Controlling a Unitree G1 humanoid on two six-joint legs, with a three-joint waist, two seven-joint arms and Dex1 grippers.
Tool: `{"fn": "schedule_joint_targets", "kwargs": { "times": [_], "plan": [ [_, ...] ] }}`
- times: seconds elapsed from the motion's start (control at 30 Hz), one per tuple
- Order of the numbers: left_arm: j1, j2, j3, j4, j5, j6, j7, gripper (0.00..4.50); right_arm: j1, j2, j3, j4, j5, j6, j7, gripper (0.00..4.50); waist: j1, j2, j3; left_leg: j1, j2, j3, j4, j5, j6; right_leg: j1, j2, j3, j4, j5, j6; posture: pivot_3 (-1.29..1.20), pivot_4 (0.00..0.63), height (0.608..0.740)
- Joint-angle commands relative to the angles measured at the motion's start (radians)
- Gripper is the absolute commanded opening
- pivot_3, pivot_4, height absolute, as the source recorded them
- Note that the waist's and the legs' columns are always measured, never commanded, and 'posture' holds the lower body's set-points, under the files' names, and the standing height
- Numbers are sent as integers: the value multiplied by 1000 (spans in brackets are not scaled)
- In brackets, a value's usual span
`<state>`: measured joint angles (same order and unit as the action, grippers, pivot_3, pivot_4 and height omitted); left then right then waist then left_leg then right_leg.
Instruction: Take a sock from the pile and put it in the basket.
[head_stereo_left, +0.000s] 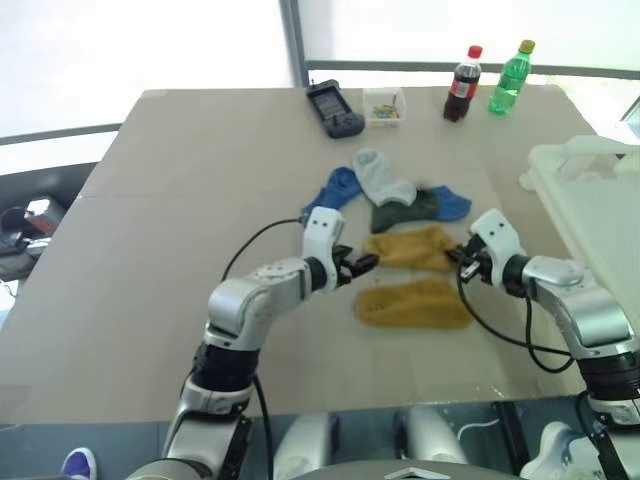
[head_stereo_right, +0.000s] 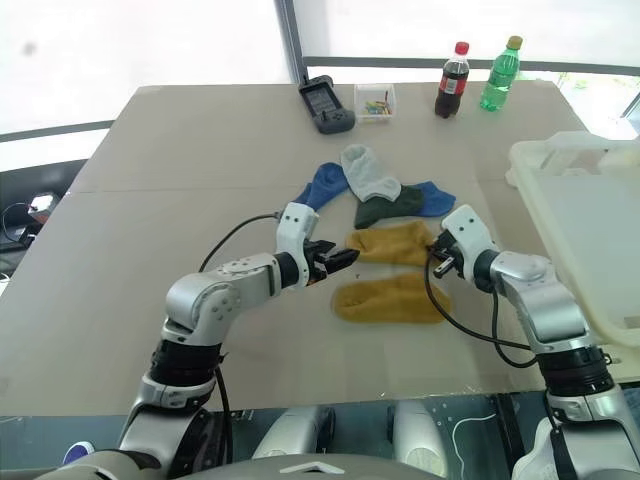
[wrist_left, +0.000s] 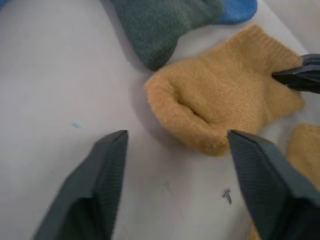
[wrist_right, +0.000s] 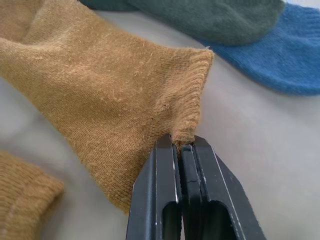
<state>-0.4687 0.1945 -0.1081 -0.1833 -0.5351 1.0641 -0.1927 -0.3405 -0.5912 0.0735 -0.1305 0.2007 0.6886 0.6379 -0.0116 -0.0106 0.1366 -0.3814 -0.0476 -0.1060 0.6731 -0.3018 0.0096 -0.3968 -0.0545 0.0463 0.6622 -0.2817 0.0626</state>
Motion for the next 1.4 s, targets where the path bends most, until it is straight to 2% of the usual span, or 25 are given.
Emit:
{"fn": "schedule_joint_targets", "kwargs": {
  "times": [0.03, 0.1, 0.13, 0.17, 0.43, 0.53, 0.7, 0.83, 0.97, 1.07, 1.2, 1.4],
  "plan": [
    [-25, -49, -14, 36, 31, -34, 6, 1496, 3, 2, -9, -35, -2, -9, -6, 0, 0, 0, 0, 0, 0, 0, 0, 0, 0, 0, 0, 0, 0, 0, 0, 0, 150, 740],
    [-28, -65, -28, 58, 54, -47, 3, 417, 3, 5, -9, -37, -4, -10, -11, 0, 0, 0, 0, 0, 0, 0, 0, 0, 0, 0, 0, 0, 0, 0, 0, 0, 150, 740],
    [-27, -70, -29, 61, 61, -49, 2, 66, 2, 7, -10, -38, -3, -8, -13, 0, 0, 0, 0, 0, 0, 0, 0, 0, 0, 0, 0, 0, 0, 0, 0, 0, 150, 740],
    [-25, -75, -28, 63, 66, -50, 1, 21, 2, 9, -11, -39, -2, -7, -14, 0, 0, 0, 0, 0, 0, 0, 0, 0, 0, 0, 0, 0, 0, 0, 0, 0, 150, 740],
    [-10, -67, -13, 41, 83, -96, -52, 21, 6, 13, -19, -42, -11, -17, -25, 0, 0, 0, 0, 0, 0, 0, 0, 0, 0, 0, 0, 0, 0, 0, 0, 0, 150, 740],
    [20, -52, 39, -83, -11, -94, -130, 21, 13, 13, -89, -95, 50, -7, -7, 0, -1, 0, 0, 0, 0, 0, 0, 0, 0, 0, -1, 0, 0, 0, 0, 0, 150, 740],
    [65, 20, 156, -240, -183, 18, -199, 21, 43, -23, -202, -231, 173, 106, 18, 0, -1, 0, 0, -1, 1, 0, 0, 0, 0, -1, -1, 0, 0, 0, 0, 0, 150, 740],
    [88, 91, 221, -300, -319, 130, -237, 21, 62, -59, -255, -310, 263, 216, 33, 0, -1, 0, 0, 0, 1, 0, 0, 0, 0, 1, -1, 0, 0, 0, 0, 0, 150, 740],
    [129, 182, 237, -343, -429, 220, -282, 21, 121, -129, -294, -417, 376, 340, 72, 0, 0, 0, 0, 0, 1, -1, 1, 0, 0, 1, -1, 0, 0, 0, 0, 0, 150, 740],
    [152, 224, 223, -346, -437, 222, -284, 21, 183, -164, -317, -473, 408, 372, 65, 0, 2, 0, 0, 0, 1, -1, 0, 0, 0, 1, -1, 0, -1, 0, 0, 0, 150, 740],
    [179, 261, 203, -336, -428, 221, -279, 21, 255, -159, -331, -518, 415, 378, 16, 0, 2, 0, 0, 0, 1, -1, 1, 0, 0, 2, -1, 0, 0, 0, 0, 0, 150, 740],
    [209, 298, 159, -322, -398, 201, -282, 21, 336, -143, -279, -570, 392, 343, -38, 0, 2, 0, 0, 1, 1, -1, 0, 0, 0, 2, -1, 0, 0, 0, 0, 0, 150, 740]
  ]
}}
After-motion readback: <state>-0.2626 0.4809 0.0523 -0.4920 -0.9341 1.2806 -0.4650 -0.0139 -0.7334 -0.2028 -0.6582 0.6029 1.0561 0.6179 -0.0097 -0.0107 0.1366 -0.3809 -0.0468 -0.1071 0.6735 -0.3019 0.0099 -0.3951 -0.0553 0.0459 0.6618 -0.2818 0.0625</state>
